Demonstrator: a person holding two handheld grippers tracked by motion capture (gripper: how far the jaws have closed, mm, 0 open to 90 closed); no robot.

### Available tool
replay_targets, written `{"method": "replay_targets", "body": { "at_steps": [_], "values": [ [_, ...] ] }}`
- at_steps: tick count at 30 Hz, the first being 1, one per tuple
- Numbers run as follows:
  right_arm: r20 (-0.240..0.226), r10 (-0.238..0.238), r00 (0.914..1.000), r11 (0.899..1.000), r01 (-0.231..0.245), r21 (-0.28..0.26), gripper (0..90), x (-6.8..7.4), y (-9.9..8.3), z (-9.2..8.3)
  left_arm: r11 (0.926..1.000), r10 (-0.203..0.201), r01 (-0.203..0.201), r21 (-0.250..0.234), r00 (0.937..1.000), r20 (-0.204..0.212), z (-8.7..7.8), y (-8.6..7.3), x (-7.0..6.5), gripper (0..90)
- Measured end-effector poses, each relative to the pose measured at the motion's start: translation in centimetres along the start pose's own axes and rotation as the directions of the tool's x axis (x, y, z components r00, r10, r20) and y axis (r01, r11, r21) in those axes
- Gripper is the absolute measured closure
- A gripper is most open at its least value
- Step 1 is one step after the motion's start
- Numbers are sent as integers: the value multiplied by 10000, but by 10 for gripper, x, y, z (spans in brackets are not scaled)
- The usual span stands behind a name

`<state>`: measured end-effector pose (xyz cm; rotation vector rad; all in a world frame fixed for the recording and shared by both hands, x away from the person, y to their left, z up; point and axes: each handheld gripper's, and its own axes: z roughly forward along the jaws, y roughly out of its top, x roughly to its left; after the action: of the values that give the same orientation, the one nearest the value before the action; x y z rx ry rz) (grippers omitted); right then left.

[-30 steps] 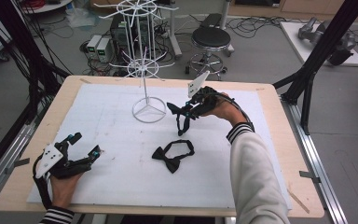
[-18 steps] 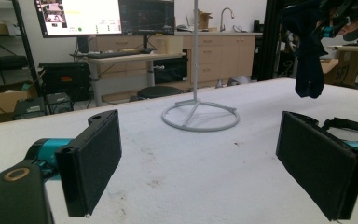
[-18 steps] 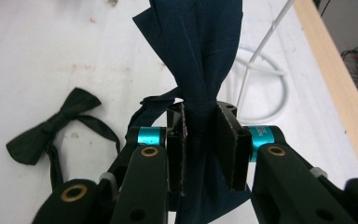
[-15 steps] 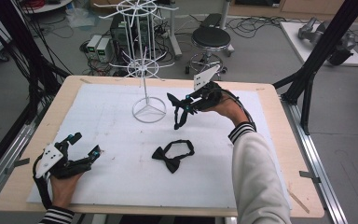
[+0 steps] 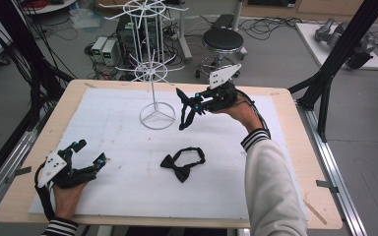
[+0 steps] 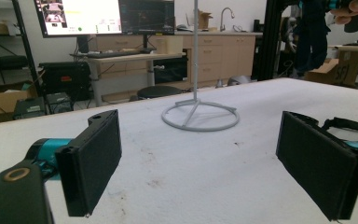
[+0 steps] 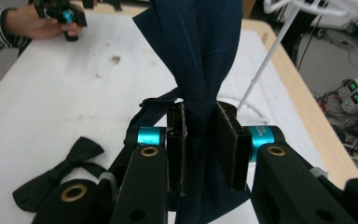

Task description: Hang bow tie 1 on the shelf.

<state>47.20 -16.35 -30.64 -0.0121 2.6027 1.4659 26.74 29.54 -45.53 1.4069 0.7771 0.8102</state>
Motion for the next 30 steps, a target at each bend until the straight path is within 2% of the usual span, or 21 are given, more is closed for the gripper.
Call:
{"method": "replay_targets", "body": {
  "at_steps": [9,18,23,30],
  "values": [
    [243,215,9995,9971,-197,-738,752,2,6,-5,10000,-23,23,16,10000,7,0,0,0,145],
    [617,456,9971,9894,-366,-1409,752,5,14,0,10000,-41,41,13,10000,9,0,0,0,145],
    [844,468,9953,9869,-330,-1580,752,4,19,0,10000,-16,16,17,10000,15,0,0,0,145],
    [1016,838,9913,9821,-649,-1768,752,5,22,4,10000,-19,19,12,10000,20,0,0,1,145]
  ]
}}
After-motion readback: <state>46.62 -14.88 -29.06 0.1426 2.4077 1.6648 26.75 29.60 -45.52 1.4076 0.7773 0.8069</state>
